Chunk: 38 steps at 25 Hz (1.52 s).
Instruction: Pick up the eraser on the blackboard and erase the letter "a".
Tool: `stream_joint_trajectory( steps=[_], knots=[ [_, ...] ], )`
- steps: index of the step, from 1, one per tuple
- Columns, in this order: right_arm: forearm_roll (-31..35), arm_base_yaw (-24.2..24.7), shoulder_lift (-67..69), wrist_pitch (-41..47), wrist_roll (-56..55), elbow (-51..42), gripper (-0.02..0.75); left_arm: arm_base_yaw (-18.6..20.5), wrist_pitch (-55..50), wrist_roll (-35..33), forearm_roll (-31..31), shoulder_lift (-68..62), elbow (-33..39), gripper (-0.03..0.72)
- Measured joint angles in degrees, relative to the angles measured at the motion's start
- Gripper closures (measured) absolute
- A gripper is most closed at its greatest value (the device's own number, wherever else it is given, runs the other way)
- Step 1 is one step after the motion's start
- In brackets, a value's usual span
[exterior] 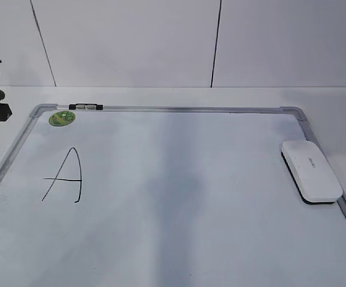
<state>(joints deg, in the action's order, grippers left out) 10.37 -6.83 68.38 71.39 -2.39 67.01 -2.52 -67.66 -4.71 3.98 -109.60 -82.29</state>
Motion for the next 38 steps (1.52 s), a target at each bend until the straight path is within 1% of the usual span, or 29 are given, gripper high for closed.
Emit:
stream_joint_trajectory(
  steps=[4,9,14,17,24,31,35,36,38],
  knots=[
    [-1.37,0.0,-5.61,0.0,0.0,-3.68,0.145,0.0,-1.41,0.0,0.81,0.0,-0.04,0.44],
    [-1.48,0.0,-11.72,0.03,0.0,-6.98,0.145,0.0,-1.53,0.0,0.96,0.27,-0.04,0.44],
    [-1.62,0.0,-17.6,0.13,0.0,-10.79,0.145,0.0,-1.53,0.0,2.03,5.06,0.72,0.441],
    [-2.39,0.0,-21.67,0.24,0.0,-12.53,0.145,0.0,-1.62,0.0,2.14,9.18,3.38,0.447],
    [-8.59,0.0,-30.8,0.55,0.0,-15.35,0.145,0.0,-1.75,0.0,2.14,18.02,12.37,0.449],
    [-9.09,0.0,-36.11,0.69,-0.73,-19.5,0.145,0.0,-1.79,0.0,2.14,27.93,21.35,0.449],
    [-9.09,0.0,-37.62,0.69,-0.81,-23.12,0.146,0.0,-2.01,0.0,2.14,34.89,24.79,0.449],
    [-8.98,0.0,-37.75,0.69,-0.81,-24.06,0.149,0.0,-2.05,0.0,2.23,36.75,25.45,0.449],
    [-8.98,0.0,-37.86,0.69,-0.81,-25.63,0.19,0.0,-2.3,0.0,2.69,40.19,26.41,0.449]
  ],
)
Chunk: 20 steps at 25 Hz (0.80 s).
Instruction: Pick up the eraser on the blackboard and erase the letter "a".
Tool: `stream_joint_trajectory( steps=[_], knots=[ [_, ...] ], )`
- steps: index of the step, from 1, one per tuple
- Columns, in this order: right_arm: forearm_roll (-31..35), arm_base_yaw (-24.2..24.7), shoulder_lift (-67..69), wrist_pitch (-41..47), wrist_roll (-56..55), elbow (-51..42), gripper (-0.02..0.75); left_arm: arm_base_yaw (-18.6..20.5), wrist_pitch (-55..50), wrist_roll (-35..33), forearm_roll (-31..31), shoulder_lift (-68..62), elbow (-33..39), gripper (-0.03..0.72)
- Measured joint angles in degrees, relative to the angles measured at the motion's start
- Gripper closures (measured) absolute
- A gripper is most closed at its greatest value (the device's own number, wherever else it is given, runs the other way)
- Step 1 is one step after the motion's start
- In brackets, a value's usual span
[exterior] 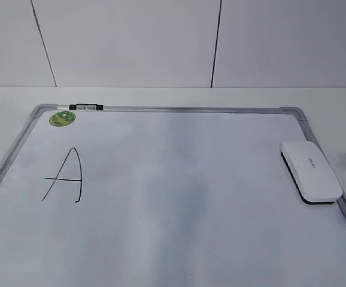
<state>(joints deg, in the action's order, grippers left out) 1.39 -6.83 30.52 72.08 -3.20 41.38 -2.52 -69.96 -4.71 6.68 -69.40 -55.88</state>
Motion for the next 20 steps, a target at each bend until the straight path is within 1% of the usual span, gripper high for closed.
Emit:
stream_joint_trajectory(
  steps=[6,9,14,20],
  knots=[
    [0.21,0.0,0.0,0.0,-0.05,-2.76,0.402,0.0,-0.81,0.0,0.23,11.79,0.67,0.452],
    [0.21,0.0,0.0,0.0,-0.05,-3.22,0.47,0.0,-0.94,0.0,0.23,17.23,0.67,0.453],
    [-1.39,0.0,-0.75,0.0,0.67,-3.22,0.494,0.0,-1.27,0.0,0.35,25.28,0.67,0.453],
    [-3.49,0.0,-7.23,0.0,1.34,-3.22,0.494,0.0,-1.99,0.0,1.54,32.39,1.43,0.453]
  ],
)
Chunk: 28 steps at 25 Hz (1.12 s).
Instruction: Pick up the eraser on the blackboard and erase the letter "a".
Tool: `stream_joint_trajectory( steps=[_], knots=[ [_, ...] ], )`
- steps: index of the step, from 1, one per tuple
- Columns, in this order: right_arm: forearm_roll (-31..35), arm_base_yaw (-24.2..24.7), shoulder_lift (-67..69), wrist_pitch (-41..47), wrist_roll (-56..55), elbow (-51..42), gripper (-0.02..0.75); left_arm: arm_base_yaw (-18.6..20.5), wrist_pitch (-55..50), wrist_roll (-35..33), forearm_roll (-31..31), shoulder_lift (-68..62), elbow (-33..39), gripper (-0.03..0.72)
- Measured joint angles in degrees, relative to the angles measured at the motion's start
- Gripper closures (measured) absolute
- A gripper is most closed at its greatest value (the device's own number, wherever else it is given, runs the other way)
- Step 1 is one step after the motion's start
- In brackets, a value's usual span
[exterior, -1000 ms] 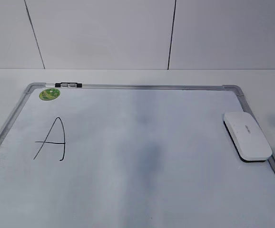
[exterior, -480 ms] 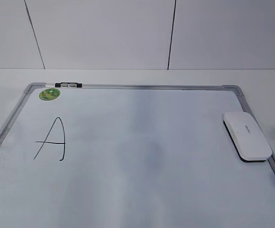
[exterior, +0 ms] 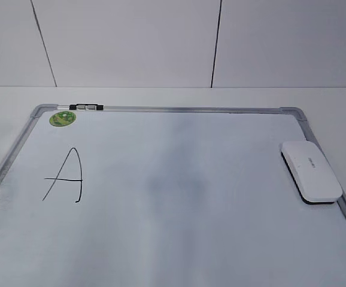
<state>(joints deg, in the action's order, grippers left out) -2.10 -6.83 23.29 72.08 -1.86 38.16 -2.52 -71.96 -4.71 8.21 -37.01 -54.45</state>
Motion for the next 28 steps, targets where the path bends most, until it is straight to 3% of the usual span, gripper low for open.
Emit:
stream_joint_trajectory(
  steps=[16,28],
  knots=[
    [-1.2,0.0,-23.29,0.95,0.34,0.0,0.494,-0.19,-0.73,0.0,1.04,23.54,14.41,0.453],
    [-1.2,0.0,-24.43,1.17,0.78,-6.0,0.496,-0.19,-0.26,0.0,-2.26,36.39,22.64,0.453]
  ],
)
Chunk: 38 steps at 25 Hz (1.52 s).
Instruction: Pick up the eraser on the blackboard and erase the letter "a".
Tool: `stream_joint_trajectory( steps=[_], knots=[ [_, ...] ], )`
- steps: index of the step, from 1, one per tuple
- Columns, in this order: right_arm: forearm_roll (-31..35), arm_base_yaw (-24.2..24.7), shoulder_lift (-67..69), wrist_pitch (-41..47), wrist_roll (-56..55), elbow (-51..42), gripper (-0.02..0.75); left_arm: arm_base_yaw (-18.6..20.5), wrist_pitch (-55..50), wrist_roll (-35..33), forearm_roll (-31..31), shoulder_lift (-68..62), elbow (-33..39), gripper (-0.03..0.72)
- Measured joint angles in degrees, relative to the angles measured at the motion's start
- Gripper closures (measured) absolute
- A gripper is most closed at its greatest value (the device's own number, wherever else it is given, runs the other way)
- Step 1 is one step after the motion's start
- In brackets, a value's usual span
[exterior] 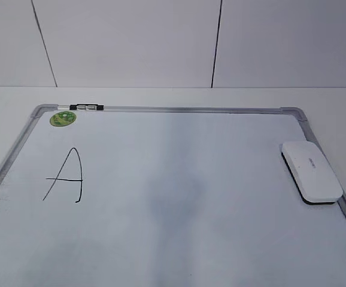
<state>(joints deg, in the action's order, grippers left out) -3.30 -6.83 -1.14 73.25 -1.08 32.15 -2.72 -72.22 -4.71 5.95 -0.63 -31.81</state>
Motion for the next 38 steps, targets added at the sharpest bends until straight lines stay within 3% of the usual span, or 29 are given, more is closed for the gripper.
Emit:
stream_joint_trajectory(
  steps=[7,16,38],
  knots=[
    [0.0,0.0,0.0,-0.25,1.08,-0.38,0.496,0.0,7.31,0.0,-0.48,0.0,2.48,0.453],
    [0.0,0.0,0.0,-6.58,1.08,-3.28,0.497,0.0,8.47,0.0,-0.57,0.0,2.73,0.453],
    [-0.59,3.18,0.0,-6.95,1.08,-3.37,0.497,-0.26,8.64,0.0,0.71,0.0,2.73,0.453]
  ],
)
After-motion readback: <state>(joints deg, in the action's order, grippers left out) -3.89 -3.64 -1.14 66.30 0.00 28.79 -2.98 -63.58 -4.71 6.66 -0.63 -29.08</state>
